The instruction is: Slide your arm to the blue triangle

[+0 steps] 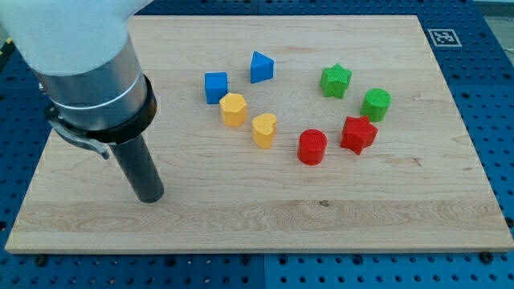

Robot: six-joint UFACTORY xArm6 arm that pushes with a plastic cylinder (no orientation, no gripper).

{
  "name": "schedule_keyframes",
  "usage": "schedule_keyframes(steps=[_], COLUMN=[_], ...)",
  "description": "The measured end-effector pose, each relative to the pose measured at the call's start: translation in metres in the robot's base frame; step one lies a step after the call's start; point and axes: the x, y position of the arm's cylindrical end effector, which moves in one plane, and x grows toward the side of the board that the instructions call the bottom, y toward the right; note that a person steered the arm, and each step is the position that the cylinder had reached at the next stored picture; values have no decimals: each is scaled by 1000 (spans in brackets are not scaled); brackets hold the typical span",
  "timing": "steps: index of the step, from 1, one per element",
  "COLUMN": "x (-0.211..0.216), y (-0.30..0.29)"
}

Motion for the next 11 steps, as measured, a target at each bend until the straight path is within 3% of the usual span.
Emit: schedule_keyframes(steps=[1,4,6,7,11], x=[-9,-157,-185,-226,-221], y=[-2,-5,-5,5,53])
